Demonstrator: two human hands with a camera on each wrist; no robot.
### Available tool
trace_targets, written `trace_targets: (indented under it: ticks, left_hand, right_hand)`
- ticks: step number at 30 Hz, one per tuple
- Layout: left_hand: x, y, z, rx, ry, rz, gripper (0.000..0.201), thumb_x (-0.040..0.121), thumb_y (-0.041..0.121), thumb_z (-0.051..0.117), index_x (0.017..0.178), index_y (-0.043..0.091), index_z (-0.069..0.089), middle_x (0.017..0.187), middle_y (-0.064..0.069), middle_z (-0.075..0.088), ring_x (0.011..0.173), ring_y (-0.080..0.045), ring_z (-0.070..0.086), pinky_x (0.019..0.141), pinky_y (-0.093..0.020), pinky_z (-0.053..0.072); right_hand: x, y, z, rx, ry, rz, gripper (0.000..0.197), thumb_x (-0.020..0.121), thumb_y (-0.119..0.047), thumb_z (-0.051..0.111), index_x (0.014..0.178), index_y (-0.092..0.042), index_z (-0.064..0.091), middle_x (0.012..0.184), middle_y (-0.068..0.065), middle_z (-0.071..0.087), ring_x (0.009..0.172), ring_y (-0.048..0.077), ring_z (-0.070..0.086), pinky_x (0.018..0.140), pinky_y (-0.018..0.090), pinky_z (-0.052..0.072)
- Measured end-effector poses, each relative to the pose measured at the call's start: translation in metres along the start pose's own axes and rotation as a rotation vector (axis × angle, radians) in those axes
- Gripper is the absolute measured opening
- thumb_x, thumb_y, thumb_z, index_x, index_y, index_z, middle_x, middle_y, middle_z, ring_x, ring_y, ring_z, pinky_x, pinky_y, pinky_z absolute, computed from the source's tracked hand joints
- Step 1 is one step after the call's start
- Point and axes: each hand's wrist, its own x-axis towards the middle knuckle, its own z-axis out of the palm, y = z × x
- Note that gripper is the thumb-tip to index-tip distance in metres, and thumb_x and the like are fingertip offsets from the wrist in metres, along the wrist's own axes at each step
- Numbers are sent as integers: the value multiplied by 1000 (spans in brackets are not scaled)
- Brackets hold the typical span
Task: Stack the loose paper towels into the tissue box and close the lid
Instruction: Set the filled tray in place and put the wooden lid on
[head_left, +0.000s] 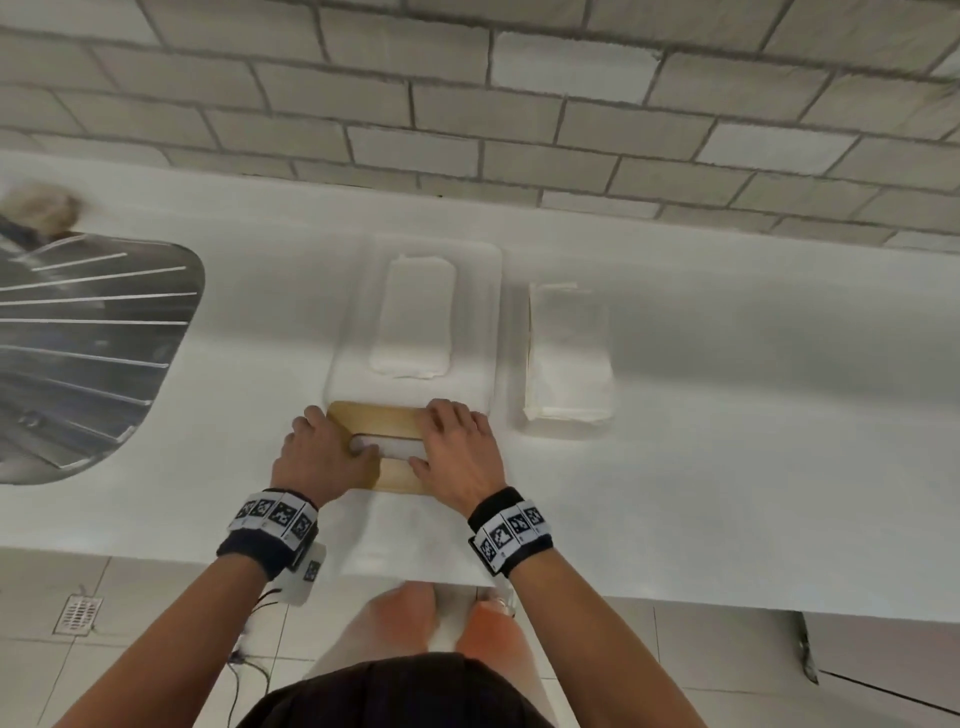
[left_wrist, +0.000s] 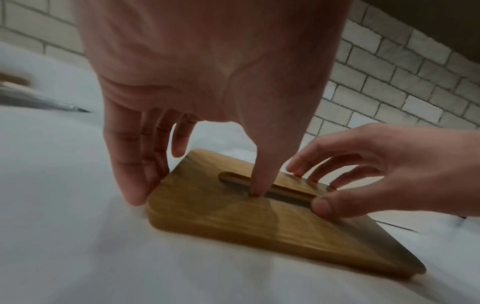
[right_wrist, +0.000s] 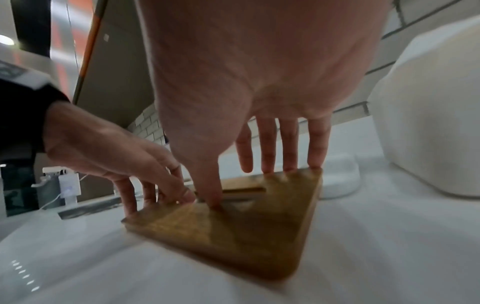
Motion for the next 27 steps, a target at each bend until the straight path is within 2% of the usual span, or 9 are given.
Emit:
trace_targets:
  ticks: [4,7,9,12,15,17,20,24,27]
  left_hand:
    - [-2,0,-2,-5,21,34,49,92,38,71,111,5,42,116,-21,60,106,-47,62,82,-50,49]
    - [-9,10,-21,72,112,151,45,89,33,73,112,1,51,110,-21,64,99,-47,65,78,-51,51]
    - [-10,21,-46,62,225,248,47,87,30,77,120,1,61,109,-21,67,97,-47,66,75,-52,54]
    - [-10,52,-82,-123,421,446,52,90,33,79,135,13,63,123,-12,68,111,-39,64,86,-51,57]
    - [-10,97,-97,-350,552,606,54,99,32,72,146,14,54,139,-6,60,125,-26,54,100,-33,46]
    - [-4,123,-91,-422,499,636,50,103,33,66,147,14,51,140,-4,59,128,-24,55,102,-30,43]
    - [8,150,-62,-418,278,648,42,105,37,60,142,17,55,135,-2,64,122,-26,62,101,-37,49]
    - [20,182,-22,-340,34,686,47,108,43,54,147,17,53,141,-4,63,126,-27,63,103,-40,51]
    - [31,209,-5,-291,-31,686,57,110,44,51,157,14,43,154,-14,52,138,-34,55,113,-43,46]
  right_hand:
    - [8,-4,9,-82,3,41,48,82,-13,71,128,-19,61,111,6,67,96,32,62,83,45,47]
    - [5,-1,0,-100,54,26,46,90,-17,66,135,-21,56,106,4,71,97,30,64,80,42,46]
    - [-1,2,-21,-76,143,40,49,95,-30,66,142,-22,55,108,3,72,99,29,65,79,42,49]
    - [-11,11,-65,-54,313,115,66,96,-43,69,155,-22,47,114,5,71,104,29,64,80,43,55]
    - [-8,41,-104,-5,427,280,67,102,-42,63,159,-12,43,114,15,69,101,36,62,75,44,57]
    - [-3,70,-119,14,415,416,64,105,-41,59,157,-7,44,115,20,67,101,41,61,76,46,54]
    - [0,112,-123,-30,311,555,61,100,-35,63,149,-1,50,116,24,67,103,44,61,79,49,53]
    - [5,144,-112,-27,208,624,49,101,-31,63,133,5,55,117,28,60,102,43,56,92,50,45]
    - [11,149,-102,39,186,638,55,105,-37,57,140,5,51,126,29,54,107,44,54,95,49,46]
